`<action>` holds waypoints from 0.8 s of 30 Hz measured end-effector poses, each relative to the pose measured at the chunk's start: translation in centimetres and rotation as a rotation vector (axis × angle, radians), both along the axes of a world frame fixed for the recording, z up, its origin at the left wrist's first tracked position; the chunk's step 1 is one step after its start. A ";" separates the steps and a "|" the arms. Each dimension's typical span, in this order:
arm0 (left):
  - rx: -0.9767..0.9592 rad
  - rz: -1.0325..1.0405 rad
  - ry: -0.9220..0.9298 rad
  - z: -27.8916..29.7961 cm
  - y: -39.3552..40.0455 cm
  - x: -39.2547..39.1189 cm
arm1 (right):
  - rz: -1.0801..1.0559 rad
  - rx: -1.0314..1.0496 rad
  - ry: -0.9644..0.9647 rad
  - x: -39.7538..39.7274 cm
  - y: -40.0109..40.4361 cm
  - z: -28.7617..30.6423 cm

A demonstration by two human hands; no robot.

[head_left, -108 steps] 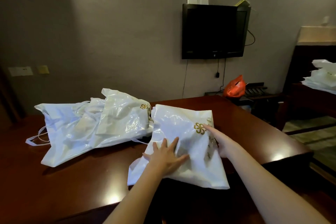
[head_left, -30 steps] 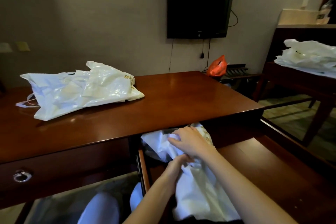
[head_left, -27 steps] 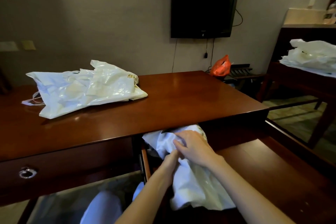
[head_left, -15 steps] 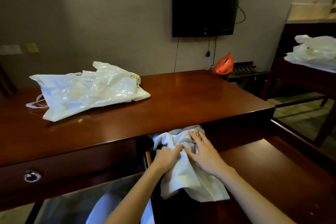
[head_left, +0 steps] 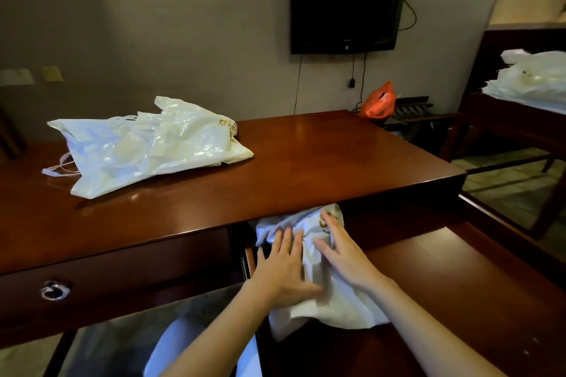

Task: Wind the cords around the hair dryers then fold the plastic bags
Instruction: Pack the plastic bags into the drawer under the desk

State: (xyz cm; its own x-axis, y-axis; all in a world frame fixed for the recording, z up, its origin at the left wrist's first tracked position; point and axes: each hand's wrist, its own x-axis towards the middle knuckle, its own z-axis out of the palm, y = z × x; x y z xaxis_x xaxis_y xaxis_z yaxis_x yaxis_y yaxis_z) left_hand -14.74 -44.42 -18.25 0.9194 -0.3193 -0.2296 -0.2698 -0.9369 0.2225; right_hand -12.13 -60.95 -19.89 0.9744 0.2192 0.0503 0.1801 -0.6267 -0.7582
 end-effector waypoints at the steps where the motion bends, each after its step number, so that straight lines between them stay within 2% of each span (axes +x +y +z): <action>1: 0.017 0.015 -0.005 -0.4 -0.1 0.1 | -0.020 -0.089 -0.016 -0.2 0.1 -0.2; 4: 0.024 0.091 -0.028 -1.3 -1.0 0.5 | -0.067 -0.269 -0.054 -0.8 0.8 -0.4; 8: -0.030 0.198 -0.123 -2.0 -2.6 0.2 | -0.078 -0.316 -0.061 -1.1 1.5 -0.5; 10: -0.046 0.186 -0.139 -1.8 -2.4 0.3 | -0.069 -0.312 -0.050 -1.1 1.4 -0.7; 13: -0.020 0.049 0.003 -0.6 -0.8 0.8 | -0.037 -0.278 -0.027 -1.0 0.9 -1.1; 15: 0.040 -0.040 0.049 -0.1 0.4 0.7 | -0.017 -0.233 -0.007 -0.8 0.7 -1.3; 17: 0.120 -0.067 -0.009 -0.7 0.8 0.3 | -0.012 -0.240 -0.005 -0.6 0.9 -1.3; 20: 0.283 0.033 -0.138 -2.3 0.2 0.4 | -0.039 -0.287 -0.014 -0.7 1.7 -1.4; 24: 0.420 0.106 -0.150 -2.3 0.2 1.9 | -0.061 -0.328 -0.041 -1.5 2.4 -1.7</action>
State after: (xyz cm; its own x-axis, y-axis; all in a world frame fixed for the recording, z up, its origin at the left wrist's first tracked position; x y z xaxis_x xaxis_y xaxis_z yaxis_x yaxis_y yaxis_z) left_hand -12.82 -44.21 -20.56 0.9750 -0.1294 -0.1808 -0.1679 -0.9616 -0.2172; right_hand -13.60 -58.55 -21.62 0.9848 0.1716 0.0264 0.1611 -0.8465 -0.5075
